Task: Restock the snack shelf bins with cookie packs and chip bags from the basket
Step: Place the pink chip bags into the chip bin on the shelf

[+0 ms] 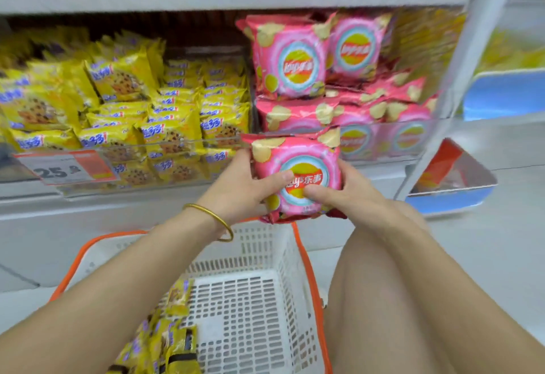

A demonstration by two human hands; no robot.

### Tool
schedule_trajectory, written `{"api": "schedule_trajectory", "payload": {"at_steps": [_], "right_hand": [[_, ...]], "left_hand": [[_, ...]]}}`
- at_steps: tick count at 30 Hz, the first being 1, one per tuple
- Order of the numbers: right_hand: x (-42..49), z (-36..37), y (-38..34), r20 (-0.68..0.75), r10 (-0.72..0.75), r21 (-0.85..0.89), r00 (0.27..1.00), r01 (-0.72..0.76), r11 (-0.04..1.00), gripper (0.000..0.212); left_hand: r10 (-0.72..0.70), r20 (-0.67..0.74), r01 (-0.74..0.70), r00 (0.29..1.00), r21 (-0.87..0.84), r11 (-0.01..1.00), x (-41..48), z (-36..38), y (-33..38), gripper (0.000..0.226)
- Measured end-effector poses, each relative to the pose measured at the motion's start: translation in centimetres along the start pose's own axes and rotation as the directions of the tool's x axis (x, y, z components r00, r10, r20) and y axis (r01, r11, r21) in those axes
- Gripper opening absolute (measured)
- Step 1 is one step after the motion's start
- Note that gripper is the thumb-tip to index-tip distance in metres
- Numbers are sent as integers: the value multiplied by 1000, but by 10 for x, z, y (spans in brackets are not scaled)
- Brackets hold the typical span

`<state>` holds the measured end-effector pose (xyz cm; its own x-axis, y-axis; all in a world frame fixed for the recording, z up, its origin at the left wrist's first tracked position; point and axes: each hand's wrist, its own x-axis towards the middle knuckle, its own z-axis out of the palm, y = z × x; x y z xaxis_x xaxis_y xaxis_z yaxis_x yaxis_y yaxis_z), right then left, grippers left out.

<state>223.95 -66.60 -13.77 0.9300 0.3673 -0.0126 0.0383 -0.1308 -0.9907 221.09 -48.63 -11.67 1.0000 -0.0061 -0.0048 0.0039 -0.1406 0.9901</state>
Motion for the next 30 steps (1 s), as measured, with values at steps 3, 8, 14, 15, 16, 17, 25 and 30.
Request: {"api": "schedule_trajectory", "payload": {"at_steps": [3, 8, 14, 15, 16, 17, 25, 30], "right_hand": [[8, -34, -22, -240, -104, 30, 965, 115, 993, 48], [38, -97, -61, -525, -229, -15, 820, 260, 965, 54], [95, -123, -72, -483, -310, -226, 819, 225, 948, 52], [101, -125, -68, -475, -305, -225, 826, 221, 949, 56], [105, -126, -66, -473, -308, -235, 826, 219, 947, 61], [108, -126, -64, -476, -320, -249, 819, 224, 942, 65], [118, -127, -59, -327, -300, -447, 896, 133, 884, 52], [109, -129, -59, -359, -327, -458, 874, 140, 878, 60]], "left_hand": [[201, -63, -184, 978, 206, 961, 24, 14, 31, 54], [532, -177, -191, 828, 804, 563, 65, 13, 50, 65], [363, -200, 2, 910, 878, 480, 91, 18, 39, 128], [362, -201, 10, 910, 885, 465, 91, 18, 38, 131], [367, -197, 5, 909, 886, 464, 92, 18, 38, 133], [376, -187, -12, 907, 884, 467, 92, 16, 37, 135], [365, -135, -18, 921, 922, 387, 89, 18, 33, 138], [366, -147, -11, 919, 918, 397, 90, 19, 35, 137]]}}
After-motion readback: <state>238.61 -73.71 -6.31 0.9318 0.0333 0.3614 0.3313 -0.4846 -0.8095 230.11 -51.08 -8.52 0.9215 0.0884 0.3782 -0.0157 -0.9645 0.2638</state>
